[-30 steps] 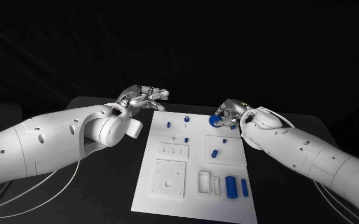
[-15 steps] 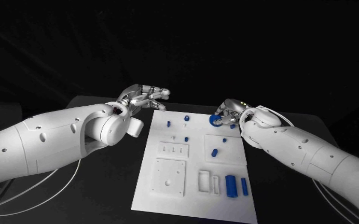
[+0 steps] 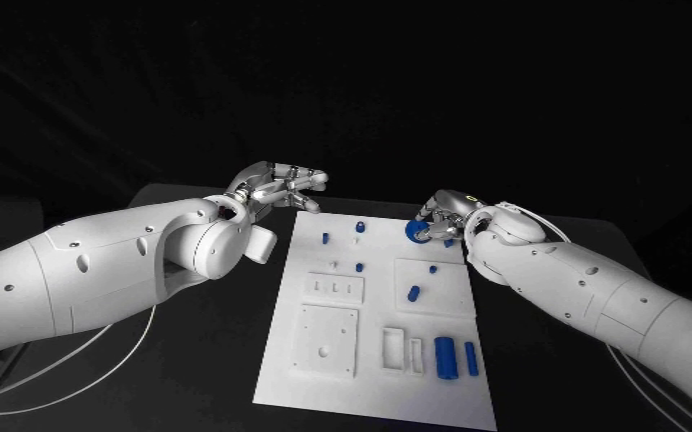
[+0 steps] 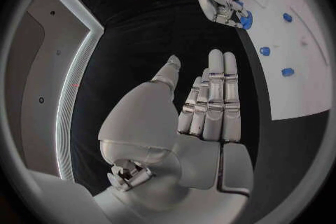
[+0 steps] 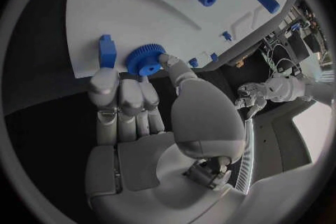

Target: Assemble the parts on the task board

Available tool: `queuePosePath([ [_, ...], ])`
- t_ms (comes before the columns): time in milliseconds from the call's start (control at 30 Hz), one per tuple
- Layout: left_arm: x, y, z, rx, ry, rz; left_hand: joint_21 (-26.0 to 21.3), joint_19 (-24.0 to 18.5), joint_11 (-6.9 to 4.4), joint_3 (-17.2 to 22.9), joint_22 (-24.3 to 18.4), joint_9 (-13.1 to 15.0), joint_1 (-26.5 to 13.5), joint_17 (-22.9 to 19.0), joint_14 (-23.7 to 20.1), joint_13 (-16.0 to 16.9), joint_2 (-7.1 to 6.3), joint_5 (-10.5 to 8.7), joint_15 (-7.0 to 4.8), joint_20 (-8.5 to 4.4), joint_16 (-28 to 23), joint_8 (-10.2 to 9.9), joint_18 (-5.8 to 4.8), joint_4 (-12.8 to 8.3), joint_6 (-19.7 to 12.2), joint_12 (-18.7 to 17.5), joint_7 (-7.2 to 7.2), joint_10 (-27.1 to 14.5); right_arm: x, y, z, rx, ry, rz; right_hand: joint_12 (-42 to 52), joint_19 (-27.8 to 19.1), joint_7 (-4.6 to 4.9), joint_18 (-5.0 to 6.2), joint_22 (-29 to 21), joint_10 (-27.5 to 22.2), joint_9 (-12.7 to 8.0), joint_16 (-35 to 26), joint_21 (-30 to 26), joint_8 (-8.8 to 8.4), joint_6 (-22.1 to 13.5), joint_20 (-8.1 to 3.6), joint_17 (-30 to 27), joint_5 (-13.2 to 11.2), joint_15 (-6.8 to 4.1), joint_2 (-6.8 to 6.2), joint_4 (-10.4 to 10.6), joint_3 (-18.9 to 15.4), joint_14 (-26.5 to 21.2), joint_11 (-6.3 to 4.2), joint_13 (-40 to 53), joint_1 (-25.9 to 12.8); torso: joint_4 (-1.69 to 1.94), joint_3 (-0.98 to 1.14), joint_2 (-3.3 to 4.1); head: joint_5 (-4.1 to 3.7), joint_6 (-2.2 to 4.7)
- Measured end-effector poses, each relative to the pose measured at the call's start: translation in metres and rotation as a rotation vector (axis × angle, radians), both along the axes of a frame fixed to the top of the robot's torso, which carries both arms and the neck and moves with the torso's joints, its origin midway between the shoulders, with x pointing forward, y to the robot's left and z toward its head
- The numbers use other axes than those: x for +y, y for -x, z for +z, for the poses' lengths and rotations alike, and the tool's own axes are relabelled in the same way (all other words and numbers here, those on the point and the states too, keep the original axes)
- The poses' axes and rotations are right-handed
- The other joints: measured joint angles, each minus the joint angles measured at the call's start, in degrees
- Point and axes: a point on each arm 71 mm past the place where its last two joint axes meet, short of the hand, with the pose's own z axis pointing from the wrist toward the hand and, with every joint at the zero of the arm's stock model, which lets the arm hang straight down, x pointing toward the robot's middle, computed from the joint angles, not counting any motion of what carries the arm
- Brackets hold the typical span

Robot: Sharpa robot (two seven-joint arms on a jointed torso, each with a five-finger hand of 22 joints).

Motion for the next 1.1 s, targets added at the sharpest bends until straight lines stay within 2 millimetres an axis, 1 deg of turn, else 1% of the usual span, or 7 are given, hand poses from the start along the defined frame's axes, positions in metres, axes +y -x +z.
queuePosePath([
  [100, 0.0002, -0.0001, -0.0001, 0.001, -0.001, 0.0, 0.0, 0.0, 0.0, 0.0, 0.0, 0.0, 0.0, 0.0, 0.0, 0.0, 0.0, 0.0, 0.0, 0.0, 0.0, 0.0, 0.0, 0.0, -0.2, 0.0, -0.2, -0.4, 0.0003, 0.0005, 0.0001, -0.002, 0.0, 0.002, 0.0, 0.0, 0.3, -0.01, 0.0, -0.2, 0.0, 0.0, 0.0, 0.01, -0.4, 0.0, 0.0, 0.0, 0.0, 0.18, 0.1, -0.7, 0.0, 0.22, 0.0, 0.2, 0.0, 0.01, 0.0, -0.07, 0.0],
  [233, 0.0004, -0.0002, -0.0002, 0.002, -0.001, 0.001, 0.0, 0.0, 0.0, 0.0, 0.0, 0.0, 0.0, 0.0, 0.0, 0.0, 0.0, 0.0, 0.0, 0.0, 0.0, 0.0, 0.0, 0.0, -0.2, 0.0, -0.21, -0.4, 0.0003, 0.0013, 0.0001, -0.006, 0.0, 0.003, 0.0, 0.0, 0.17, -0.01, 0.0, -0.2, -0.1, 0.0, 0.0, 0.01, -0.6, 0.0, 0.0, 0.0, 0.0, 0.23, -0.1, -0.8, 0.0, 0.22, -0.1, 0.2, -0.02, 0.04, 0.01, -0.15, 0.06],
  [600, 0.001, -0.0002, -0.0005, 0.003, -0.003, 0.001, 0.0, 0.0, 0.01, 0.0, -0.1, 0.0, 0.0, 0.0, 0.0, 0.0, 0.0, 0.0, 0.0, 0.0, 0.0, 0.0, 0.0, 0.0, -0.2, 0.0, -0.21, -0.4, -0.003, 0.0027, -0.0001, -0.013, 0.004, -0.001, 0.0, 0.0, 0.0, -0.01, 0.0, -0.2, 0.0, 0.0, 0.2, 0.04, -0.4, 0.0, 0.0, 0.3, 0.0, 0.46, -0.1, -0.8, 0.0, 0.22, -0.1, 0.5, -0.01, 0.01, 0.02, -0.36, 0.18],
  [700, 0.0012, -0.0002, -0.0005, 0.004, -0.003, 0.002, 0.0, 0.0, 0.0, 0.0, -0.1, 0.0, 0.0, 0.0, 0.0, 0.0, 0.0, 0.0, 0.0, 0.0, 0.0, 0.0, 0.0, 0.0, -0.2, 0.0, -0.21, -0.4, -0.0033, 0.0032, -0.0004, -0.013, 0.004, 0.0, 0.0, 0.0, -0.15, -0.01, 0.0, -0.2, 0.0, 0.0, 0.3, 0.04, 0.5, -0.01, 0.0, 0.3, 0.0, 0.46, -0.4, 0.4, 0.0, 0.21, -0.1, 0.5, 0.0, 0.0, 0.02, -0.4, 0.19],
  [933, 0.0019, -0.0002, -0.0006, 0.004, -0.003, 0.002, 0.0, 0.0, 0.0, 0.0, -0.1, 0.0, 0.0, 0.0, 0.0, 0.0, 0.0, 0.0, 0.0, 0.0, 0.0, 0.0, 0.0, 0.0, -0.2, 0.0, -0.21, -0.4, -0.0036, 0.0039, -0.0008, -0.013, 0.004, 0.0, -0.3, 0.0, -0.47, -0.02, 0.0, -0.2, 0.0, 0.0, 0.3, -0.01, 1.8, 0.0, 0.0, 2.0, 0.01, 0.21, -1.4, 3.2, 0.0, 0.21, -0.4, -0.4, 0.0, -0.02, 0.03, -0.46, 0.18],
  [1033, 0.0019, -0.0001, -0.0006, 0.005, -0.003, 0.002, 0.0, 0.0, 0.0, 0.0, -0.1, 0.0, 0.0, 0.0, 0.0, 0.0, 0.0, 0.0, 0.0, 0.0, 0.0, 0.0, 0.0, 0.0, -0.2, 0.0, -0.21, -0.4, -0.0038, 0.004, -0.0009, -0.013, 0.004, 0.0, -0.4, 0.0, -0.58, -0.03, 0.0, -0.4, 0.0, 0.0, 0.7, -0.13, 2.7, -0.01, 0.0, 2.0, 0.01, 0.22, -1.8, 4.9, 0.0, 0.0, -0.4, -0.5, 0.01, -0.03, 0.03, -0.51, 0.15],
  [1100, 0.0021, -0.0001, -0.0007, 0.005, -0.004, 0.002, 0.0, 0.0, 0.0, 0.0, -0.1, 0.0, 0.0, 0.0, 0.0, 0.0, 0.0, 0.0, 0.0, 0.0, 0.0, 0.0, 0.0, 0.0, -0.2, 0.0, -0.21, -0.4, -0.0038, 0.004, -0.0008, -0.013, 0.004, 0.0, -0.4, 0.0, -0.76, -0.04, 0.0, -0.4, 0.0, 0.0, 0.7, -0.18, 3.3, 0.0, 0.0, 0.8, -0.18, 0.52, -2.1, 5.9, 0.2, 0.01, -0.4, -0.8, 0.03, -0.03, 0.03, -0.54, 0.15],
])
